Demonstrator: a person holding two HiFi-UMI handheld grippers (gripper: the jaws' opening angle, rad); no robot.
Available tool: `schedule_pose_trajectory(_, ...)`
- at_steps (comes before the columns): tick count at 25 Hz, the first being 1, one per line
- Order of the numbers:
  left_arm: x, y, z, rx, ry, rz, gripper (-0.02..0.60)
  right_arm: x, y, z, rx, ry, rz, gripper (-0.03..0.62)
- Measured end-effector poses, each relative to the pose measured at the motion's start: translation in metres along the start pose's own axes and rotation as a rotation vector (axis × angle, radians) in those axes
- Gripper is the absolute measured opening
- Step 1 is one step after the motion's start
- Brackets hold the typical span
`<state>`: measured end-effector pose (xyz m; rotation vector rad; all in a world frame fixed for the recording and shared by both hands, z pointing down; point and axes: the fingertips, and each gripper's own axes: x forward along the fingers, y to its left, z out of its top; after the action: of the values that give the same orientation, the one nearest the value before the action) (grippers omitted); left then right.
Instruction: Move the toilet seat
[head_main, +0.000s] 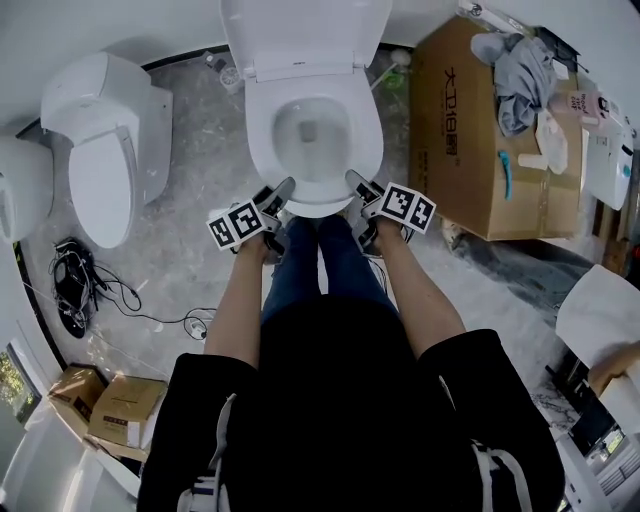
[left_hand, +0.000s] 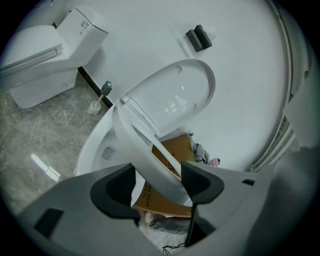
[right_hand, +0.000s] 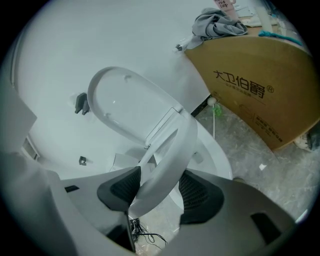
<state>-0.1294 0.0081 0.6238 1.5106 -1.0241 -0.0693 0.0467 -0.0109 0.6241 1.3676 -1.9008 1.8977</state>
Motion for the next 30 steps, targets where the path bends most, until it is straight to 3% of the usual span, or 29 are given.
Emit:
schedule_pose_trajectory(4, -0.003, -0.009, 0.01, 0.029, -0.043, -0.004, 0.299, -0.003, 0.009, 0.01, 0.009, -0.026, 0.012, 0.256)
schedule_pose_trajectory(6, -0.008, -0.012, 0.016, 0.088, -0.059, 0.011, 0.344, -0.004, 0.014, 0.016, 0.012, -0.039, 0.02, 0.256)
schedule_pose_trajectory(9, -0.018, -0.016, 0.02, 0.201, -0.053, 0.033, 0.36, -0.006, 0.023, 0.024, 0.021, -0.059, 0.033, 0.256)
schedule_pose_trajectory(14, -0.031, -0.043, 0.037, 0.492, -0.08, 0.073, 0.36, -0.009, 0.038, 0.036, 0.04, -0.086, 0.044, 0.256)
schedule_pose_trajectory(19, -0.037, -0.065, 0.036, 0.857, -0.004, 0.126, 0.36, -0.01, 0.053, 0.052, 0.055, -0.121, 0.062, 0.259)
schedule_pose_trajectory(24, -0.035, -0.081, 0.033, 1.128, 0.024, 0.195, 0.357, -0.012, 0.063, 0.063, 0.067, -0.14, 0.067, 0.259)
schedule_pose_trajectory(26, -0.031, -0.084, 0.034, 1.246, 0.045, 0.242, 0.312, -0.011, 0.066, 0.068, 0.072, -0.145, 0.066, 0.261)
schedule_pose_trajectory(28, -0.028, -0.089, 0.039, 1.322, 0.044, 0.265, 0.203, -0.011, 0.069, 0.071, 0.074, -0.147, 0.066, 0.262)
schedule_pose_trajectory(30, -0.024, -0.093, 0.042, 1.372, 0.063, 0.265, 0.199, -0.011, 0.072, 0.074, 0.076, -0.146, 0.064, 0.262)
